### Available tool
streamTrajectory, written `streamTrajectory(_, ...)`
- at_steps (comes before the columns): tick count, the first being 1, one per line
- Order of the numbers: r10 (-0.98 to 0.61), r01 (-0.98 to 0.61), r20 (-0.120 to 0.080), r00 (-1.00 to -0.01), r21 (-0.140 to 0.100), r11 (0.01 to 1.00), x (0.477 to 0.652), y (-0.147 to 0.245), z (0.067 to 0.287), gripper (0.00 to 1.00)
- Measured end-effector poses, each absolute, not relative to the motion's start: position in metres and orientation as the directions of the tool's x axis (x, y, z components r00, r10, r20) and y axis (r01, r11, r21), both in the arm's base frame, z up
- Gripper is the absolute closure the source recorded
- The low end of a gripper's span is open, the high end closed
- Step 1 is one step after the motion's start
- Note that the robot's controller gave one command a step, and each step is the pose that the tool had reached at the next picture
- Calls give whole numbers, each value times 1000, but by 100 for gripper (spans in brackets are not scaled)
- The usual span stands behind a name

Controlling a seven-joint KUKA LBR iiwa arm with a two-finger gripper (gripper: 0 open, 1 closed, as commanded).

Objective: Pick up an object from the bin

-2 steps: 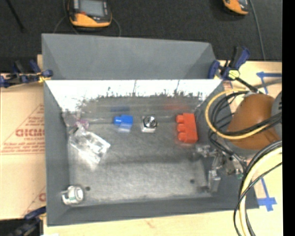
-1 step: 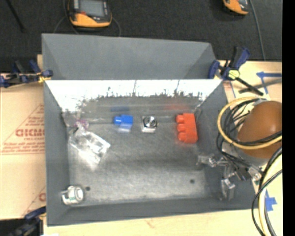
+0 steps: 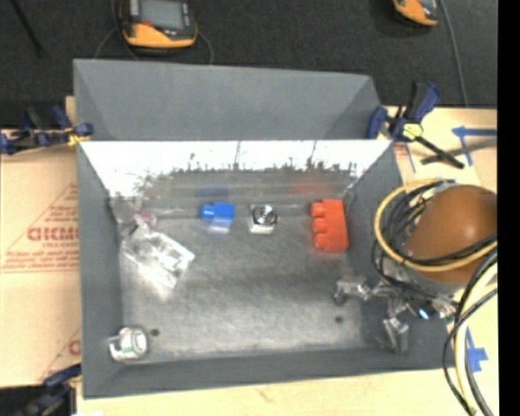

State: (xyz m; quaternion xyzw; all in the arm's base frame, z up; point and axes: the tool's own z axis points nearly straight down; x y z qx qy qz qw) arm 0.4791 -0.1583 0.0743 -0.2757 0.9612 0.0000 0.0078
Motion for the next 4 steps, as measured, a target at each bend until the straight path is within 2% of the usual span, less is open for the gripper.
streamTrajectory(1, -356, -356, -11, -935, -5, 935, 537, -154, 138, 0)
streamTrajectory(2, -412, -412, -15, -911, -8, 911, 479, -140, 75, 0)
streamTrajectory(3, -413, -413, -8, -911, -5, 911, 477, -140, 75, 100)
streamTrajectory(4, -414, -414, -13, -910, -8, 910, 479, -140, 76, 0)
